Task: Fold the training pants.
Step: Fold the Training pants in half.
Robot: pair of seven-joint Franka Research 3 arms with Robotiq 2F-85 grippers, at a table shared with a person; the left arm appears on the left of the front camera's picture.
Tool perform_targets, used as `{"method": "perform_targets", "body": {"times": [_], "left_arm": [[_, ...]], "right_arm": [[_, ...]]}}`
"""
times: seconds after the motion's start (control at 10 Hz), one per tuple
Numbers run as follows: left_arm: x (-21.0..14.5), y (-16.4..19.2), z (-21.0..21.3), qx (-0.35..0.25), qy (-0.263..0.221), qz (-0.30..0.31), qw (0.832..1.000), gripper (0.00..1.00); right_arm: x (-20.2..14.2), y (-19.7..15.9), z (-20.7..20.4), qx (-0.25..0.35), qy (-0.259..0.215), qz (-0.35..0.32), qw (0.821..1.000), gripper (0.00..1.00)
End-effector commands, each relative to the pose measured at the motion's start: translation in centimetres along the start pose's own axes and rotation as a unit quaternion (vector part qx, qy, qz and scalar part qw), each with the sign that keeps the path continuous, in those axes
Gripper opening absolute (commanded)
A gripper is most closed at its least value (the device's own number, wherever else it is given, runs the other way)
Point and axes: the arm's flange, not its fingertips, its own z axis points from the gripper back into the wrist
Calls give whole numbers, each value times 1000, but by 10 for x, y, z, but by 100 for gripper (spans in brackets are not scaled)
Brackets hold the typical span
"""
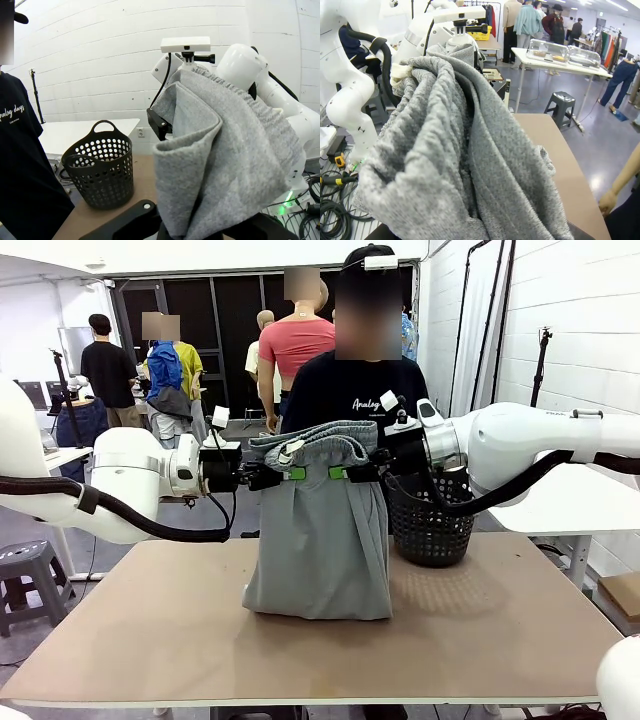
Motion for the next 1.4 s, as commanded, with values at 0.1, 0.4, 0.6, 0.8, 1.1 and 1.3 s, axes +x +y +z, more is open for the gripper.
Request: {"method": "perform_targets", "body": {"times": [0.1,0.4,0.6,0.8,1.1,1.3], "left_arm": [[1,0,-1,3,-5,-4,1000,0],[1,0,-1,3,-5,-4,1000,0],[1,0,-1,3,-5,-4,1000,0],[1,0,-1,3,-5,-4,1000,0],[1,0,-1,3,-5,-4,1000,0],[1,0,-1,3,-5,-4,1000,0]], "right_arm": [[1,2,0,-3,-4,1,1000,0],[1,2,0,-3,-4,1,1000,0],[1,2,0,-3,-4,1,1000,0],[1,2,0,-3,-4,1,1000,0],[1,2,0,-3,-4,1,1000,0],[1,2,0,-3,-4,1,1000,0]]}}
